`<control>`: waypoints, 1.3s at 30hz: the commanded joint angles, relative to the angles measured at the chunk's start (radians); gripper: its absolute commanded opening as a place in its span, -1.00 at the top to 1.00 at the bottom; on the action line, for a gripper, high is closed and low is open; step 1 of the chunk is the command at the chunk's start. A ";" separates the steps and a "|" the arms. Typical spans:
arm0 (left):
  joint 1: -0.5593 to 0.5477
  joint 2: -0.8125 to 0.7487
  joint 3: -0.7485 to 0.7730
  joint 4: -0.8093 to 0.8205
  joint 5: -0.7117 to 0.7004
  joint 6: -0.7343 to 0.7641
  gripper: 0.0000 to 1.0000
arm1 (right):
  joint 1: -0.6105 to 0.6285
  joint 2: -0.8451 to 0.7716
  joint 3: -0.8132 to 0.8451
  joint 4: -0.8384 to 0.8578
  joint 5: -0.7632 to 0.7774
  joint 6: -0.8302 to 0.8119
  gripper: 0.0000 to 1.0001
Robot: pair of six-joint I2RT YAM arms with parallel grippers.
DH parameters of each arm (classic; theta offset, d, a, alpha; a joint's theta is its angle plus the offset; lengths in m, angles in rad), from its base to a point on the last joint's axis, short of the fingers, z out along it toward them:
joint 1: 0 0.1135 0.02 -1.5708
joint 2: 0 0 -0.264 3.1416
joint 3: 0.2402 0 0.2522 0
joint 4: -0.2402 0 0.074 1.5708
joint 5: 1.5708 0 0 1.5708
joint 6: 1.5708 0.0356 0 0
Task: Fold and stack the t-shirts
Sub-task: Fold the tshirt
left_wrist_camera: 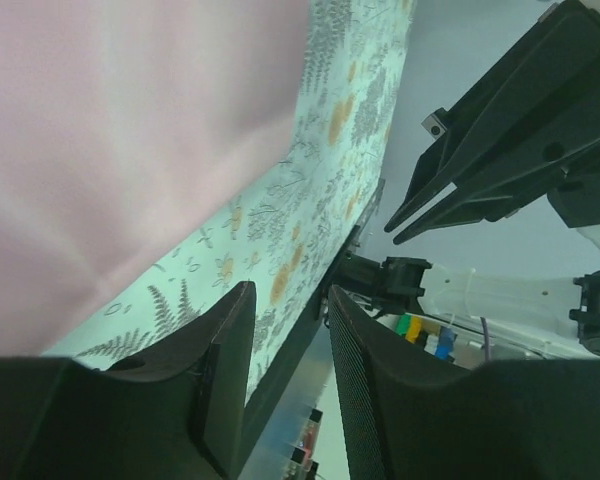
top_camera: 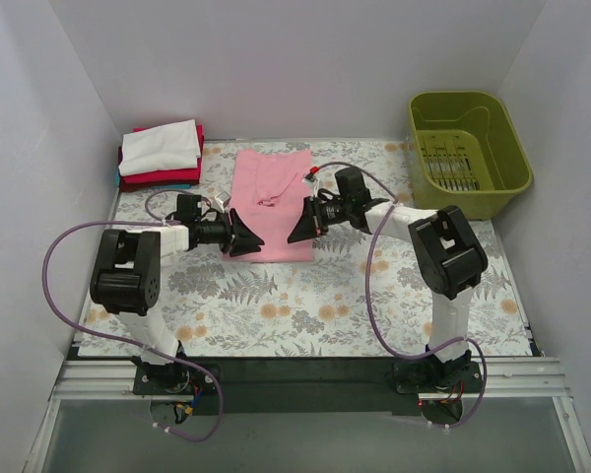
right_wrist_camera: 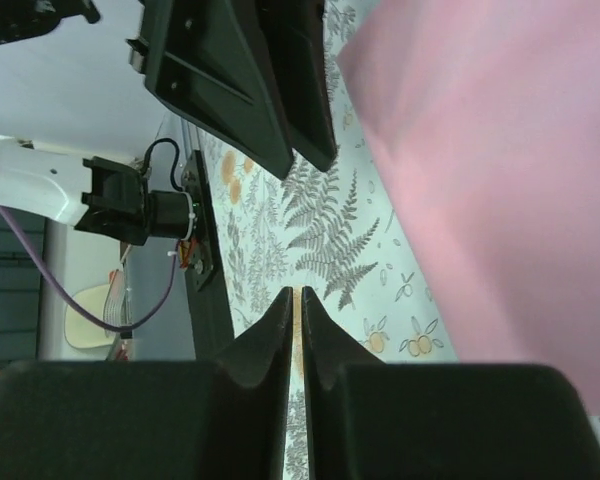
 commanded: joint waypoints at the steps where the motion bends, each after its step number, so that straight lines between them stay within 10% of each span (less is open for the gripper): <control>1: 0.042 0.006 0.018 -0.089 -0.038 0.109 0.33 | 0.003 0.100 0.015 -0.016 0.031 -0.038 0.77; 20: 0.137 -0.026 0.015 -0.276 -0.009 0.240 0.32 | -0.028 0.068 0.046 -0.380 0.128 -0.412 0.61; 28: 0.137 -0.183 0.236 -0.619 -0.127 0.923 0.24 | -0.026 -0.145 0.122 -0.512 0.191 -0.717 0.19; 39: 0.106 -0.292 0.052 -0.508 -0.187 1.611 0.20 | 0.107 -0.203 -0.017 -0.460 0.541 -1.327 -0.01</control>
